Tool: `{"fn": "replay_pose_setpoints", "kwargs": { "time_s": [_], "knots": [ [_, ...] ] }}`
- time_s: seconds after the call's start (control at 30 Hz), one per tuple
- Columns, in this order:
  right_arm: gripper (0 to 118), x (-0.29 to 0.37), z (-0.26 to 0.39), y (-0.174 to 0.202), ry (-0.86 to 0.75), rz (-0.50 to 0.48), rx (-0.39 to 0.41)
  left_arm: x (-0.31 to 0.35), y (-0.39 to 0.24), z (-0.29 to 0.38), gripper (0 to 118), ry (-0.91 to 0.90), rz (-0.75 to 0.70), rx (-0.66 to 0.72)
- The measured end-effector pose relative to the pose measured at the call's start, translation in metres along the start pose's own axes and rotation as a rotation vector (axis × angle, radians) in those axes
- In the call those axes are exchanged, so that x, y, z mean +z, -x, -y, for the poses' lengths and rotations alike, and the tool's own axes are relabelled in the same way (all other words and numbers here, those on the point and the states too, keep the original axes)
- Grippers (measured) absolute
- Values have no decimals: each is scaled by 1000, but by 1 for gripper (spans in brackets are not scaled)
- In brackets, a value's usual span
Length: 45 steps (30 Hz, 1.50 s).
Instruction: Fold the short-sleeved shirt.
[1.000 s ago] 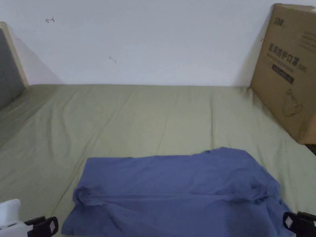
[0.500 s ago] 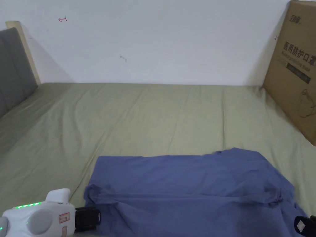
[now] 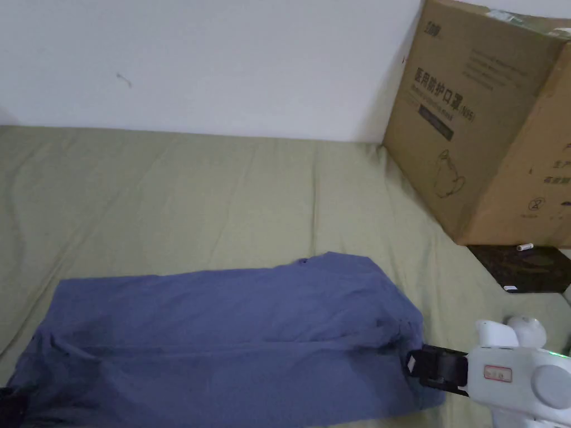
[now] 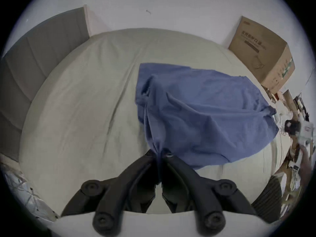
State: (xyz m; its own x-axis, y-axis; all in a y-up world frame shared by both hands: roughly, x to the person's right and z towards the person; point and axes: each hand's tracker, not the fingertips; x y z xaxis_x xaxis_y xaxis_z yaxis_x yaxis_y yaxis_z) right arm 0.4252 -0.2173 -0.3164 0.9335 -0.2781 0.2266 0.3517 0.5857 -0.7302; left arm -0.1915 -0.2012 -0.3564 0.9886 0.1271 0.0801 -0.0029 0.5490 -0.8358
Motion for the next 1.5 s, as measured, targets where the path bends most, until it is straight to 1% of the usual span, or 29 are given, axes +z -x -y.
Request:
{"fn": "replay_pose_setpoints", "kwargs": {
  "time_s": [0.03,0.07,0.17,0.2,0.23,0.27,0.3,0.33,0.37,0.4,0.43,0.47,0.5,0.57,0.67,0.7,0.77,0.93,1.07,1.13,1.2,1.23,1.27,1.3,1.33,1.37,1.4,1.47,1.5],
  "knots": [
    [116,-11,-7,-5,69,38,-51,1,3,-1,4,-5,-4,10],
    [116,-22,-16,-11,90,65,-68,2,7,-2,4,-1,-5,16],
    [116,-58,-8,-37,141,173,-53,-1,8,-1,4,5,-12,35],
    [115,-70,-8,-42,194,188,-37,-4,9,-1,4,10,-11,36],
    [113,-73,-6,-37,278,193,-17,-6,8,0,4,18,-15,34],
    [106,-77,-2,-35,319,193,5,-7,6,0,4,21,-21,28],
    [105,-75,-1,-29,306,230,79,-7,5,1,4,20,-26,26],
    [100,-65,-3,-21,268,219,139,-7,5,1,4,21,-29,23],
    [74,-53,-8,-9,248,213,156,-6,5,0,4,19,-31,22],
    [43,-47,-9,-3,242,195,158,-4,5,-1,4,16,-30,22],
    [8,-42,-10,2,242,149,164,-2,4,-1,4,8,-25,27],
    [3,-37,-9,7,248,117,167,1,6,-3,4,-4,-21,33],
    [3,-35,-12,1,258,101,176,3,5,-4,4,-10,-21,32],
    [3,-21,-11,2,260,75,203,12,5,-6,4,-22,-13,23],
    [3,13,0,2,210,116,229,25,11,-1,4,-46,14,22],
    [3,23,4,-2,204,114,225,28,13,3,4,-43,15,28],
    [3,49,20,-10,198,91,188,36,25,18,4,-17,20,44],
    [3,92,75,-24,244,78,148,62,44,74,4,51,57,48],
    [3,98,116,-30,313,81,137,74,52,108,4,93,63,51],
    [3,93,126,-30,318,78,127,74,54,116,4,92,70,55],
    [5,90,129,-26,288,102,130,76,51,118,5,76,84,57],
    [12,91,129,-22,269,117,135,79,48,117,11,65,90,49],
    [35,94,128,-18,261,123,133,82,44,115,35,40,80,34],
    [64,96,124,-19,251,118,124,84,42,114,63,26,66,27],
    [94,99,123,-17,229,105,102,86,41,113,96,16,64,30],
    [117,103,121,-15,210,84,73,88,41,111,118,9,72,35],
    [118,108,118,-12,185,62,53,92,41,110,117,-16,88,38],
    [118,119,108,-3,122,52,21,103,40,108,116,-68,116,44],
    [118,122,105,3,111,55,33,106,38,107,116,-76,124,50]
  ]
}}
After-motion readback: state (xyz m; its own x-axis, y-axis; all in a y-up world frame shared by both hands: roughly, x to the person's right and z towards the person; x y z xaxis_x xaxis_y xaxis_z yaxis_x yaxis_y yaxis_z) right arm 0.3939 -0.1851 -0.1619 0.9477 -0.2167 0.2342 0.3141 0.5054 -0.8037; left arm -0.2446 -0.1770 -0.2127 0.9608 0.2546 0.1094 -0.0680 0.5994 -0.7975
